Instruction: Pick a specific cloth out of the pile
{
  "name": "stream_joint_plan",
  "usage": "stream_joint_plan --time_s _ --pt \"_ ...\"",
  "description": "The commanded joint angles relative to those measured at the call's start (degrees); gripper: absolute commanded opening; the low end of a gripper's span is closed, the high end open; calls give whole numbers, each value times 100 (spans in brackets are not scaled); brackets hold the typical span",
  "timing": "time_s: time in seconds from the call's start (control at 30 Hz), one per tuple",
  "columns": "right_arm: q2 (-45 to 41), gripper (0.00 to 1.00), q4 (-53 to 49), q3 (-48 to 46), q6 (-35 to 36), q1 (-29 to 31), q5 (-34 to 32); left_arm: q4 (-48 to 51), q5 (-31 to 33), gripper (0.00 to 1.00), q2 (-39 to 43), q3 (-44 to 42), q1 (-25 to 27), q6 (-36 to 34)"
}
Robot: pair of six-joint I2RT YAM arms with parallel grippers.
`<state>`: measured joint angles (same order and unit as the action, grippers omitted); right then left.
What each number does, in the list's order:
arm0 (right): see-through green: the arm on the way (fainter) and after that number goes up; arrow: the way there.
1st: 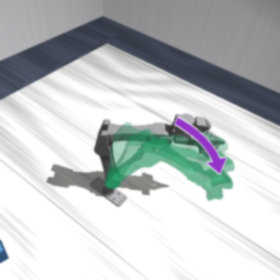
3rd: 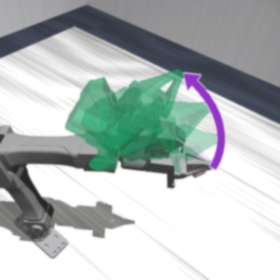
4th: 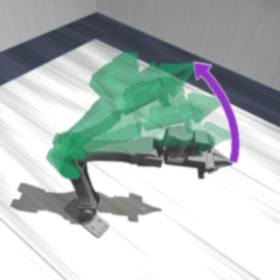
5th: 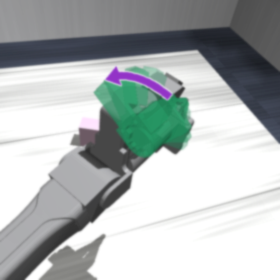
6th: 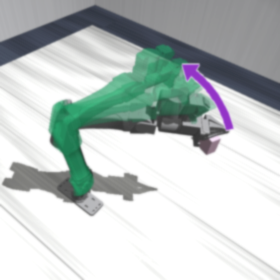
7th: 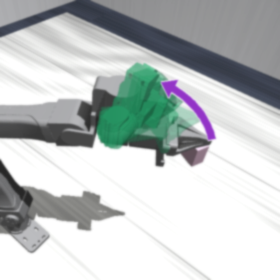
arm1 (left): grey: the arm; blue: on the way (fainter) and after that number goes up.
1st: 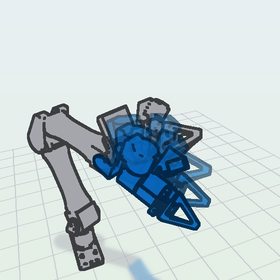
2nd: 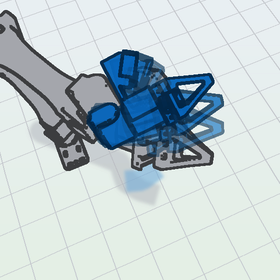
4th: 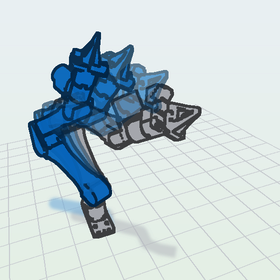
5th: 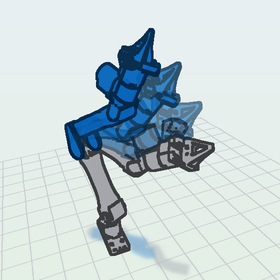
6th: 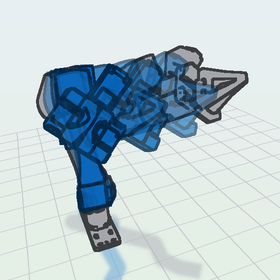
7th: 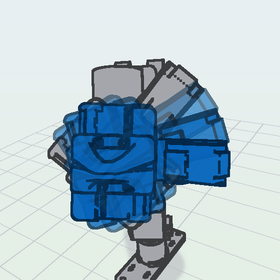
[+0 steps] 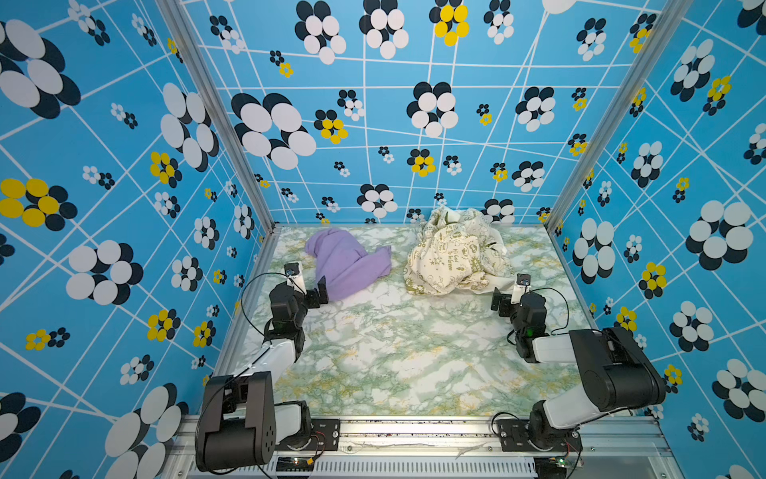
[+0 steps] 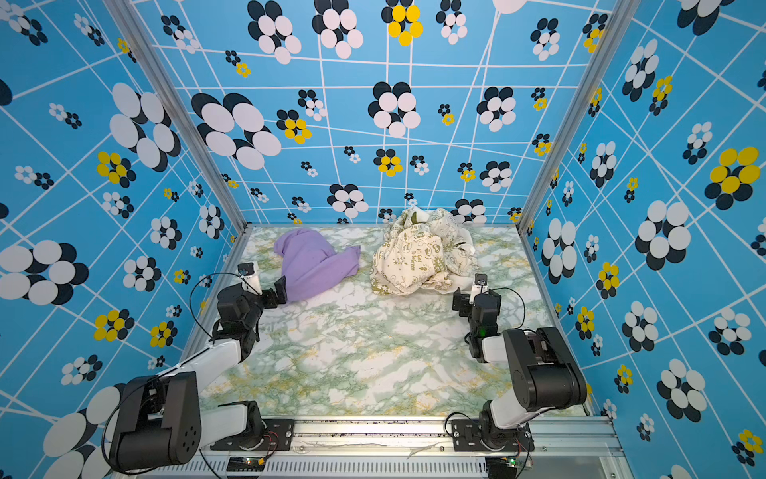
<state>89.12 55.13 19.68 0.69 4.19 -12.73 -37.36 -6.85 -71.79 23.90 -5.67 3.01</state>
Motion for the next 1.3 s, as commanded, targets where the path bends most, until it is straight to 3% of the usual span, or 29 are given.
stream_joint_plan --time_s 0.0,0.4,0.47,0.67,1.27 --pt "31 99 186 39 -1 -60 101 -149 -69 99 59 -115 -38 135" --pt "25 99 106 72 -42 -76 28 -1402 -412 99 -1233 -313 18 168" --pt "26 99 112 72 -47 -76 25 -1245 -473 99 -1297 -213 88 51" --pt "26 99 105 82 -53 -76 25 -1452 -24 99 -1681 -165 505 -320" --pt "29 99 86 87 -52 -76 19 -1492 234 99 -1695 -187 572 -305"
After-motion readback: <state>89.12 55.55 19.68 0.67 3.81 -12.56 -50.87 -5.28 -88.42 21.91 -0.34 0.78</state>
